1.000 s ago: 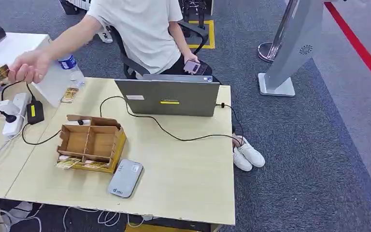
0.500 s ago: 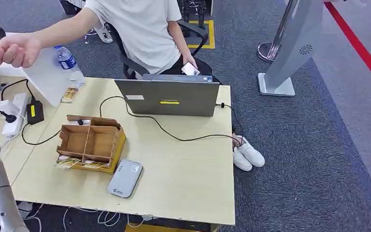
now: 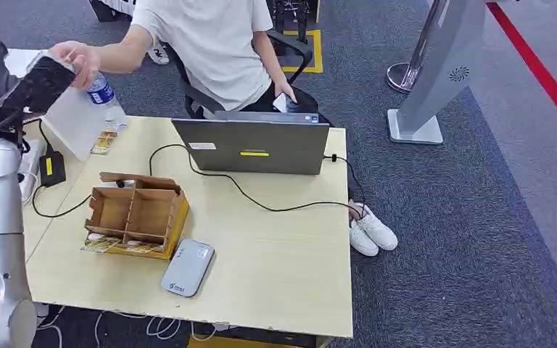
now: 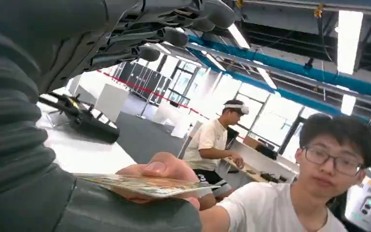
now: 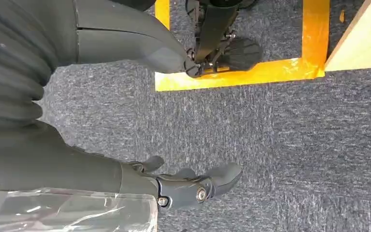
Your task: Pass the card to the sensor for recognition and then transmit it.
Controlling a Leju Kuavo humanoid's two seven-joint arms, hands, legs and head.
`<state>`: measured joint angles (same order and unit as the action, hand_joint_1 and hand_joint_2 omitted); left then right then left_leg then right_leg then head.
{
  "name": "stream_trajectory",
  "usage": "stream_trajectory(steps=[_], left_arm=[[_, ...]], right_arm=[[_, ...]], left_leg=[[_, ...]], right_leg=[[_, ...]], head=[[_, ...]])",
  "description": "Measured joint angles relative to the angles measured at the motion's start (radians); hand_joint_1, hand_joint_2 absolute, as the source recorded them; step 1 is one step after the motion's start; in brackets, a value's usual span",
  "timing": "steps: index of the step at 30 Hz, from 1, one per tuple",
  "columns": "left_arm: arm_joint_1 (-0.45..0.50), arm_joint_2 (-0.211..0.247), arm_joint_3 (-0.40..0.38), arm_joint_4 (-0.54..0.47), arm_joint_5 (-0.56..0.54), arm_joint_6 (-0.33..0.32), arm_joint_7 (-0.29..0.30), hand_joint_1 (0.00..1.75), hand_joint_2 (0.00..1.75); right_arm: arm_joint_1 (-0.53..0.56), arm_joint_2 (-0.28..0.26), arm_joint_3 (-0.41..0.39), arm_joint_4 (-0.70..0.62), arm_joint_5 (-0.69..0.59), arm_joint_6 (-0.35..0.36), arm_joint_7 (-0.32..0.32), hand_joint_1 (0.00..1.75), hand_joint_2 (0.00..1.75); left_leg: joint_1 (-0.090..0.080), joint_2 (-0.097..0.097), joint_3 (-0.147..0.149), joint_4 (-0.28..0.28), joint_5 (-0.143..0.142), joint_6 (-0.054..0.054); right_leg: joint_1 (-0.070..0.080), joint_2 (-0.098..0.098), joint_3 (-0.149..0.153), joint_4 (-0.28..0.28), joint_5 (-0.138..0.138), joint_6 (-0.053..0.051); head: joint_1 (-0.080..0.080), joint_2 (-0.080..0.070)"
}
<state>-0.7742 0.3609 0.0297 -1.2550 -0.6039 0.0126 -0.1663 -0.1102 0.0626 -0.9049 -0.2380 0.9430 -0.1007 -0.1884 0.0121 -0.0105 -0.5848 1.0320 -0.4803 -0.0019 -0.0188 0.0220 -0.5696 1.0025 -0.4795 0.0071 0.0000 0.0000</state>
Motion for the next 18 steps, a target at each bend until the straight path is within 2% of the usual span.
stream_trajectory(steps=[10,18], left_arm=[[-0.155,0.06,-0.219,0.126,-0.179,-0.076,0.104,0.0,1.75],[-0.219,0.147,-0.381,0.234,-0.314,-0.101,0.182,0.0,1.75]], right_arm=[[0.0,0.001,0.0,0.001,0.0,0.003,0.011,0.0,1.75],[0.001,0.015,0.0,0.004,0.006,-0.011,0.021,0.0,1.75]], left_leg=[[0.0,0.0,0.0,0.0,0.0,0.0],[0.0,0.0,0.0,0.0,0.0,0.0]], right_leg=[[0.0,0.0,0.0,0.001,0.0,0.0],[0.0,0.001,0.0,0.001,0.0,0.0]], head=[[0.0,0.0],[0.0,0.0]])
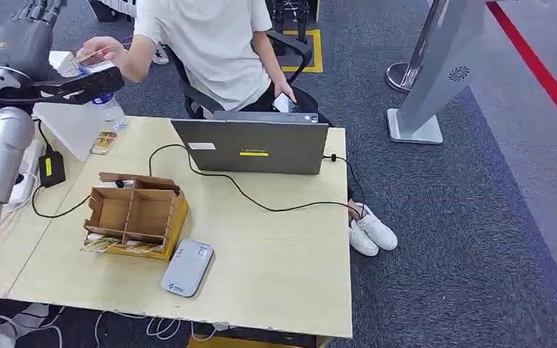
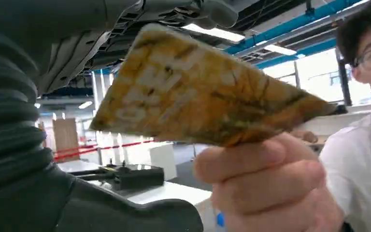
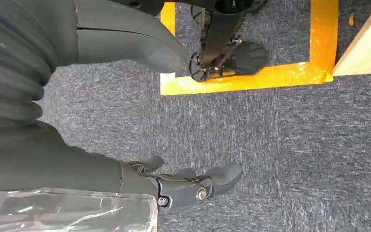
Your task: Pass the card to the sensor for recognition and then transmit it.
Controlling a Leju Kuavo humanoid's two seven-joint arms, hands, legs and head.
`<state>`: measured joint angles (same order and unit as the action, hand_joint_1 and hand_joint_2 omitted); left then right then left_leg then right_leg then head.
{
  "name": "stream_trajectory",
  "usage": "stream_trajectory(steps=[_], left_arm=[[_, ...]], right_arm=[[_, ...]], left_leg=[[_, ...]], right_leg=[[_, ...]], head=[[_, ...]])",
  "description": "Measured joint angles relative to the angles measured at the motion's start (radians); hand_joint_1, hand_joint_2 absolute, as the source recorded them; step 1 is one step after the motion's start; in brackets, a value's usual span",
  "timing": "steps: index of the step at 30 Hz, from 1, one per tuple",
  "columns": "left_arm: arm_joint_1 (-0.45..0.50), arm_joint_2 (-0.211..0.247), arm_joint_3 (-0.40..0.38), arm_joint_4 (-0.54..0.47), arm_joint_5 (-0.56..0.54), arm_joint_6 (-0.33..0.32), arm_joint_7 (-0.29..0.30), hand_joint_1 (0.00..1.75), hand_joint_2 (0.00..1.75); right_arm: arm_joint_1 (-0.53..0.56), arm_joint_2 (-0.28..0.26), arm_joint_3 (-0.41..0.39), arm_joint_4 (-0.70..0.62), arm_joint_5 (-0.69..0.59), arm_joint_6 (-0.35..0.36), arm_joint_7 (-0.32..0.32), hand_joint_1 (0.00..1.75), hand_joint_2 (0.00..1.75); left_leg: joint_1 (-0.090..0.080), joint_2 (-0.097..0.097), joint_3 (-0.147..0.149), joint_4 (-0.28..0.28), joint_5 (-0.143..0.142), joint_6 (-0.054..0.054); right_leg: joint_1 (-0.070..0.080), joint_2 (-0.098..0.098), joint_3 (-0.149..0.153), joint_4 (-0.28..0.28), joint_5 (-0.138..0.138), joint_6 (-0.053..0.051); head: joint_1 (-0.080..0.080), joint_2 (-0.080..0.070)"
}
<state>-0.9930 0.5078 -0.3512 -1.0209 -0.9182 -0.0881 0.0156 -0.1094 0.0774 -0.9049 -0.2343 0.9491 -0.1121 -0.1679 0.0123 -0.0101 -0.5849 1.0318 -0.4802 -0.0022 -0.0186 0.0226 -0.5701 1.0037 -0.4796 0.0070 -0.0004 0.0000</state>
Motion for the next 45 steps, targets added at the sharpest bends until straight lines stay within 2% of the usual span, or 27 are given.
stream_trajectory(steps=[4,11,12,35,42,45], left_arm=[[-0.004,0.025,-0.029,0.033,-0.014,0.0,0.013,0.0,1.75],[-0.006,0.041,-0.048,0.063,-0.014,0.0,0.014,0.02,1.75],[-0.006,0.042,-0.049,0.066,-0.014,0.0,0.014,1.75,1.75],[0.022,0.058,-0.053,0.079,0.03,0.009,-0.04,1.75,1.75],[0.056,0.041,-0.053,0.072,0.03,0.074,-0.057,1.75,1.75],[0.11,0.043,-0.053,0.017,0.038,0.136,-0.067,1.75,1.75]], right_arm=[[0.0,0.002,0.0,0.002,0.005,-0.003,0.004,0.0,1.75],[0.0,0.003,0.001,0.002,0.006,-0.003,0.008,0.0,1.75],[0.0,0.004,0.001,0.002,0.007,-0.004,0.008,0.0,1.75],[0.004,0.005,0.001,0.003,0.012,-0.008,0.008,0.0,1.75],[0.005,0.005,0.001,0.003,0.014,-0.007,0.009,0.0,1.75],[0.006,0.005,0.001,0.003,0.011,-0.01,0.007,0.0,1.75]], left_leg=[[0.0,0.0,0.0,0.0,0.0,0.0],[0.0,0.0,0.0,0.0,0.0,0.0],[0.0,0.0,0.0,0.0,0.0,0.0],[0.0,0.0,0.0,0.0,0.0,0.0],[0.0,0.0,0.0,0.0,0.0,0.0],[0.0,0.0,0.0,0.0,0.0,0.0]], right_leg=[[0.0,0.0,0.0,0.0,0.0,0.0],[0.0,0.0,0.0,0.0,0.0,0.0],[0.0,0.0,0.0,0.0,0.0,0.0],[0.0,0.0,0.0,0.0,0.0,0.0],[0.0,0.0,0.0,0.0,0.0,0.0],[0.0,0.0,0.0,0.0,0.0,0.0]], head=[[0.0,0.0],[0.0,0.0],[0.0,0.0],[0.0,0.0],[0.0,0.0],[0.0,0.0]])
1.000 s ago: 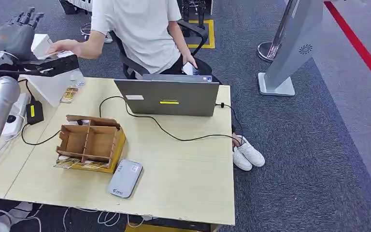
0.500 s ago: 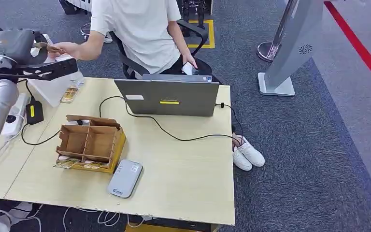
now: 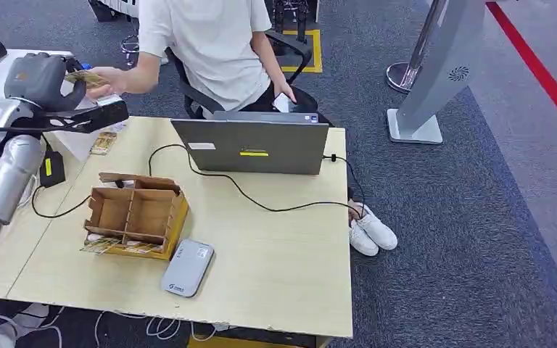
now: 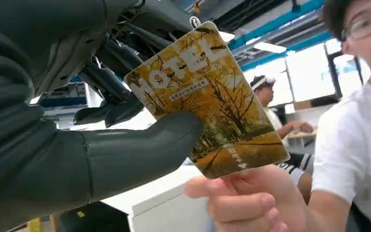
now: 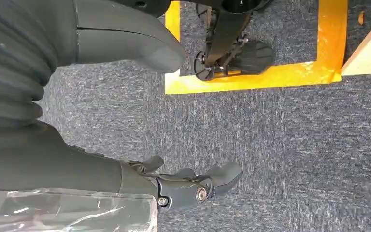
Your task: Pass the card to the sensor for recognition and then transmit it.
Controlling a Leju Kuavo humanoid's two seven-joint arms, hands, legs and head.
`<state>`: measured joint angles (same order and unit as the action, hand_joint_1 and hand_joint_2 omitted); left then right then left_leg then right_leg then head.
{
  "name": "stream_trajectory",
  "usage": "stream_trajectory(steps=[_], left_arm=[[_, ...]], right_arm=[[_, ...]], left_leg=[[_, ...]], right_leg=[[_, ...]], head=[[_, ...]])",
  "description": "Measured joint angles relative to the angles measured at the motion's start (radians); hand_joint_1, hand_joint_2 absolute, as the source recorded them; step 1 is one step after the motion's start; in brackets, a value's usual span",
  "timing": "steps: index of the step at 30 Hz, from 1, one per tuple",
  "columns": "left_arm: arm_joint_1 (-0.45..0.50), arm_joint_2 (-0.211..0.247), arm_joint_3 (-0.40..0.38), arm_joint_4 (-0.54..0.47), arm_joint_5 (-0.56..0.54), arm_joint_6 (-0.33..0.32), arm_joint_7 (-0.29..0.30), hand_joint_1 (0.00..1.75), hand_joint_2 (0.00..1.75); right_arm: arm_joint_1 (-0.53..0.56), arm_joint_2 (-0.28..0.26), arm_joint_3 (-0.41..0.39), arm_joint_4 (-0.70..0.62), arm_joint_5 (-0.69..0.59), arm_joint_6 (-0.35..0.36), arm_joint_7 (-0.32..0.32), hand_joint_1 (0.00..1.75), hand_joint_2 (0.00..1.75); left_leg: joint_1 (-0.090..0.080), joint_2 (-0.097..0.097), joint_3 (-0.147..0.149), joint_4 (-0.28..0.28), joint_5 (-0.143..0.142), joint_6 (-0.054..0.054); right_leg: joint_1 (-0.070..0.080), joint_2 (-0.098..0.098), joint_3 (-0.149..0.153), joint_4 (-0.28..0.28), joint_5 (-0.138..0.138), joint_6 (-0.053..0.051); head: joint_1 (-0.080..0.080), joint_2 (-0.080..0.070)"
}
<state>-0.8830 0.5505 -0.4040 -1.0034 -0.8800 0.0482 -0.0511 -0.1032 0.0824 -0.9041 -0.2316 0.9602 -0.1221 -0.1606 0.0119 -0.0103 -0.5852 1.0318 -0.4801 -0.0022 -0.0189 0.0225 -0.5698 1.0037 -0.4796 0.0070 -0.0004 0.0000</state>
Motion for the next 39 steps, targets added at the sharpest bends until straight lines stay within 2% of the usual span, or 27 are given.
stream_trajectory(steps=[5,9,11,14,17,21,26,30,32,34,39], left_arm=[[0.133,0.018,0.013,-0.156,0.0,0.063,0.0,1.75,1.75],[0.212,0.029,0.035,-0.256,-0.003,0.089,-0.008,1.75,1.75],[0.3,0.029,0.068,-0.356,-0.032,0.161,-0.032,1.75,1.75],[0.455,0.016,0.102,-0.532,-0.104,0.233,-0.049,1.75,1.75],[0.606,-0.001,0.105,-0.683,-0.179,0.268,-0.053,1.75,1.75],[0.699,-0.011,0.105,-0.783,-0.196,0.276,-0.05,1.75,1.75],[0.771,-0.019,0.1,-0.829,-0.182,0.237,-0.077,1.75,1.75],[0.791,-0.024,0.08,-0.824,-0.18,0.142,-0.074,1.75,1.75],[0.791,-0.026,0.056,-0.795,-0.178,0.071,-0.063,1.75,1.75],[0.787,-0.026,0.031,-0.753,-0.177,0.031,-0.062,1.75,1.75],[0.77,-0.025,-0.053,-0.649,-0.174,0.004,-0.059,1.75,1.75]], right_arm=[[0.006,0.0,0.0,0.0,-0.006,-0.003,-0.006,0.0,1.75],[0.01,0.0,-0.001,0.0,-0.011,-0.005,-0.01,0.0,1.75],[0.014,0.0,-0.005,0.001,-0.019,-0.009,-0.016,0.0,1.75],[0.024,0.0,-0.019,0.001,-0.031,-0.015,-0.027,0.0,1.75],[0.03,0.002,-0.033,0.002,-0.039,-0.019,-0.032,0.0,1.75],[0.033,0.002,-0.045,0.002,-0.041,-0.02,-0.032,0.0,1.75],[0.034,0.005,-0.061,0.001,-0.05,-0.022,-0.032,0.0,1.75],[0.034,0.007,-0.071,0.002,-0.047,-0.02,-0.032,0.0,1.75],[0.033,0.008,-0.074,0.001,-0.043,-0.02,-0.031,0.0,1.75],[0.033,0.008,-0.075,0.001,-0.038,-0.02,-0.029,0.0,1.75],[0.033,0.008,-0.076,0.001,-0.029,-0.018,-0.028,0.0,1.75]], left_leg=[[0.0,0.0,0.0,0.0,0.0,0.0],[0.0,0.0,0.0,0.0,0.0,0.0],[-0.001,0.002,0.0,0.0,0.0,0.0],[-0.001,0.002,0.0,0.0,-0.001,0.0],[-0.001,0.002,0.0,0.0,-0.002,0.0],[-0.001,0.001,0.0,0.0,-0.002,0.001],[0.0,0.001,0.0,0.0,-0.002,0.0],[0.0,0.0,0.0,0.0,-0.002,0.0],[0.0,0.0,0.0,0.0,-0.002,0.0],[0.0,0.0,0.0,0.0,-0.002,0.0],[0.0,0.0,0.0,0.0,-0.002,0.0]], right_leg=[[0.0,0.0,0.0,0.0,0.0,0.0],[0.0,0.0,0.0,0.0,0.0,0.0],[0.0,0.001,0.0,0.0,0.0,0.0],[0.0,0.001,0.0,-0.001,-0.001,0.0],[-0.001,0.001,-0.001,-0.001,-0.001,0.0],[0.0,-0.001,0.0,-0.001,-0.001,0.0],[0.0,-0.001,0.0,-0.001,-0.001,0.0],[0.0,-0.001,0.0,-0.001,-0.001,0.0],[0.0,-0.001,0.0,-0.001,-0.001,0.0],[0.0,-0.001,0.0,-0.001,-0.001,0.0],[0.0,-0.001,0.0,-0.001,-0.001,0.0]], head=[[0.0,0.0],[0.0,0.0],[0.0,0.0],[0.0,0.0],[0.0,0.0],[0.0,0.0],[0.0,0.0],[0.0,0.0],[0.0,0.0],[0.0,0.0],[0.0,0.0]])
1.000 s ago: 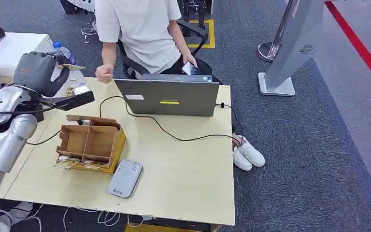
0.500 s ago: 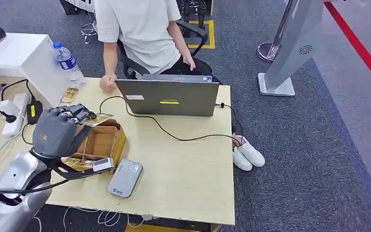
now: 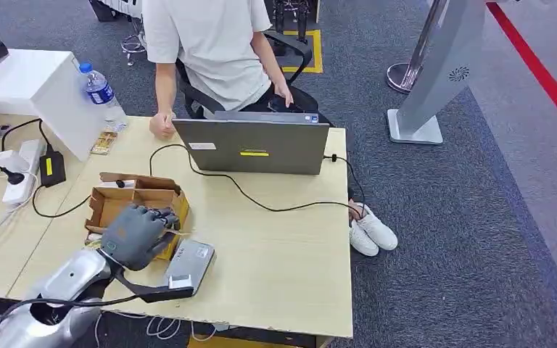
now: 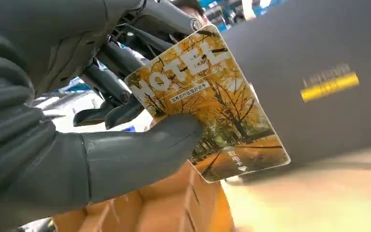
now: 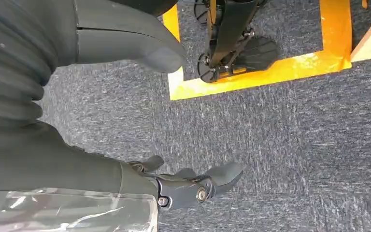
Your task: Pass the card to the sensor for recognition and then transmit it.
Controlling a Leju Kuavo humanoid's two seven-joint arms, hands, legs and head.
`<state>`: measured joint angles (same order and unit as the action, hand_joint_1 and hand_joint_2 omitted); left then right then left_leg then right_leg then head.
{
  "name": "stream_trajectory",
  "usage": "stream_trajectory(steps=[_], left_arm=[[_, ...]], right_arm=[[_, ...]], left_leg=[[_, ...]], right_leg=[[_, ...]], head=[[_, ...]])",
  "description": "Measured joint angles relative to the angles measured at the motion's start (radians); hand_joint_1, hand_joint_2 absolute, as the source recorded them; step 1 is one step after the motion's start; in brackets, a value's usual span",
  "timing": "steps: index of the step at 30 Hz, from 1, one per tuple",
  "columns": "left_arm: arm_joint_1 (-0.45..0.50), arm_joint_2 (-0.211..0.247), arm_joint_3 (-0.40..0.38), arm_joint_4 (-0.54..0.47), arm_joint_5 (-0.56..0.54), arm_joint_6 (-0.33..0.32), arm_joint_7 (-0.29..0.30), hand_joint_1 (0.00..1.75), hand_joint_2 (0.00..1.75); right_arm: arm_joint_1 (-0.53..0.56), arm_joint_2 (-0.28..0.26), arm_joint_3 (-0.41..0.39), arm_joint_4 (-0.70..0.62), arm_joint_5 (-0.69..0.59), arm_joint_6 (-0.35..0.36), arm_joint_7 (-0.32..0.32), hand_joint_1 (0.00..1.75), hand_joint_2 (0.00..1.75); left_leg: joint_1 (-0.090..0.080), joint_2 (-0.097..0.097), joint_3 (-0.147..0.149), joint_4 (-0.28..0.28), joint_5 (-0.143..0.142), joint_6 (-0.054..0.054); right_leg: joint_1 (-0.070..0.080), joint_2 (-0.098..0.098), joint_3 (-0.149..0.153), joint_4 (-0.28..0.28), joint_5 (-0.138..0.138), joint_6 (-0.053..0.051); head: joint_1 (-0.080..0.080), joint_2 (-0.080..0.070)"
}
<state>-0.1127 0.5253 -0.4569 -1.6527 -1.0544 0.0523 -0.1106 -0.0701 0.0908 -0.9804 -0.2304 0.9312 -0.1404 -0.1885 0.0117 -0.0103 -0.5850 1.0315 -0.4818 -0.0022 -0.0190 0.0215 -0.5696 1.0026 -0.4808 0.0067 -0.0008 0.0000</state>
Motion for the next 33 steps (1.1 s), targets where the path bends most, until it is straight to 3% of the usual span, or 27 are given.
stream_trajectory(steps=[9,17,27,31,33], left_arm=[[-0.023,0.004,-0.097,0.085,0.016,-0.027,0.014,1.75,1.75],[-0.041,0.053,-0.168,0.118,0.046,-0.097,0.026,1.75,1.75],[-0.071,0.098,-0.201,0.122,0.065,-0.124,0.034,1.75,1.75],[-0.081,0.104,-0.206,0.122,0.073,-0.107,0.034,1.75,1.75],[-0.082,0.091,-0.206,0.122,0.063,-0.016,0.033,1.75,1.75]], right_arm=[[-0.002,0.001,-0.013,0.0,0.012,0.0,0.0,0.0,1.75],[-0.003,0.002,-0.017,0.0,0.022,0.0,0.011,0.0,1.75],[-0.004,0.003,-0.018,0.0,0.029,0.001,0.016,0.0,1.75],[-0.004,0.003,-0.019,0.0,0.03,0.001,0.016,0.0,1.75],[-0.004,0.003,-0.023,0.0,0.03,0.002,0.014,0.0,1.75]], left_leg=[[0.0,0.0,0.0,0.0,0.0,0.0],[0.0,0.0,0.0,0.0,0.0,0.0],[0.0,-0.001,0.0,0.0,0.0,0.0],[0.0,-0.001,0.0,0.0,0.0,0.0],[0.0,-0.001,0.0,0.0,0.0,0.0]], right_leg=[[0.0,0.0,0.0,0.0,0.0,0.0],[0.0,0.0,0.0,0.0,0.0,0.0],[0.0,0.0,0.001,0.0,0.0,0.0],[0.0,0.0,0.001,0.0,0.0,0.0],[0.0,0.0,0.0,0.0,0.0,0.0]], head=[[0.0,0.0],[0.0,0.0],[0.0,0.0],[0.0,0.0],[0.0,0.0]])
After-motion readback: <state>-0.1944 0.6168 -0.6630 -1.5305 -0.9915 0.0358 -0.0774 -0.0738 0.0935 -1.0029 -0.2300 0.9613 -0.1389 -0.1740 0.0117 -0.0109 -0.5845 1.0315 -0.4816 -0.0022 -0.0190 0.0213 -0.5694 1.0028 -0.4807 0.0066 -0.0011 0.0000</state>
